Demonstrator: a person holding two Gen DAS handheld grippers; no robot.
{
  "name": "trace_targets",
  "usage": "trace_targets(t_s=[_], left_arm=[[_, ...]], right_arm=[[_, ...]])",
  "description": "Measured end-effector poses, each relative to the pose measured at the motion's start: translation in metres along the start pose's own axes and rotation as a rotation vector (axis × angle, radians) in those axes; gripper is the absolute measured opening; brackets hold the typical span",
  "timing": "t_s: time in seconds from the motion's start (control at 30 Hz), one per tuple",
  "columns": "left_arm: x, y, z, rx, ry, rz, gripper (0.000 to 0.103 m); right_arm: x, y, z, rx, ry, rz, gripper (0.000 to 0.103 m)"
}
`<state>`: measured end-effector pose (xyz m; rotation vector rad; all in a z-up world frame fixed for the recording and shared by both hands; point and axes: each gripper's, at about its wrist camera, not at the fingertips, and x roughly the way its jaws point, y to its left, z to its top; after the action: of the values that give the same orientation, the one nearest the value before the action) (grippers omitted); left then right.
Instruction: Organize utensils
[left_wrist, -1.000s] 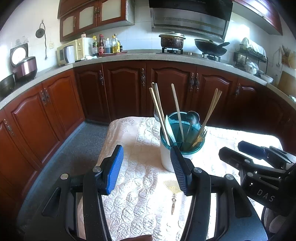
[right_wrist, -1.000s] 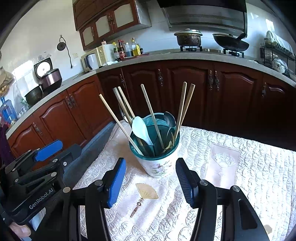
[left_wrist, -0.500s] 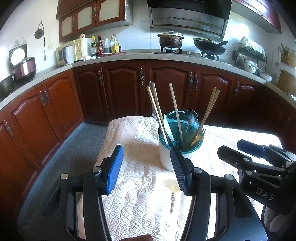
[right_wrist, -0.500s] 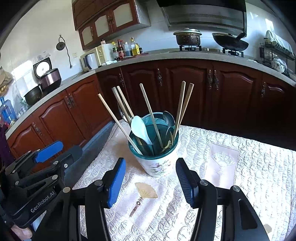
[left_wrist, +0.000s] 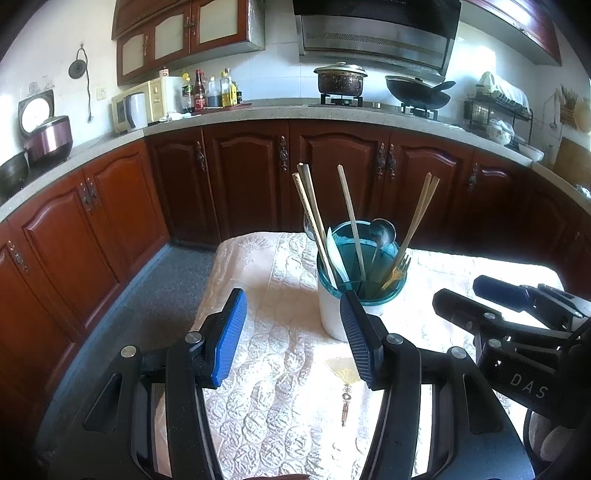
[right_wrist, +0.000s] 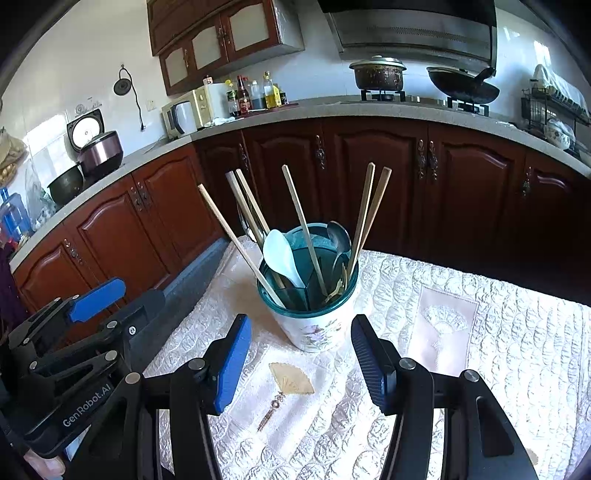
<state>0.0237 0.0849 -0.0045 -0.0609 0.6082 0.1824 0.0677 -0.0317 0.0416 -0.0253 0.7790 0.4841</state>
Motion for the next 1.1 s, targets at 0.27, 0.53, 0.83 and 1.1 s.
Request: trace_targets(t_s=[0.27,0.53,0.83,1.1], left_arm=[[-0.0002,0.0,0.0003,0.005,0.002,0.0,0.052],[0.001,-0.0026,0.0005,0.013,0.002,-0.005,0.052],[0.0013,-0.0024,-0.0004,0.013,0.007,-0.004,0.052],[0.0018,-0.0028,-0.0008,0.014,0.01,-0.006,0.052]], right_arm=[[0.0018,-0.0004,-0.001,0.004,0.008,-0.003,0.054],[0.0028,0.0,0.0003,0.001,0.008,-0.003,0.054],[0.005,-0.0011,-0.0023,0.0,0.019,-0.009,0.054],[0.005,0.0003,-0.0017,-0.002,0.018,-0.004,0.054]])
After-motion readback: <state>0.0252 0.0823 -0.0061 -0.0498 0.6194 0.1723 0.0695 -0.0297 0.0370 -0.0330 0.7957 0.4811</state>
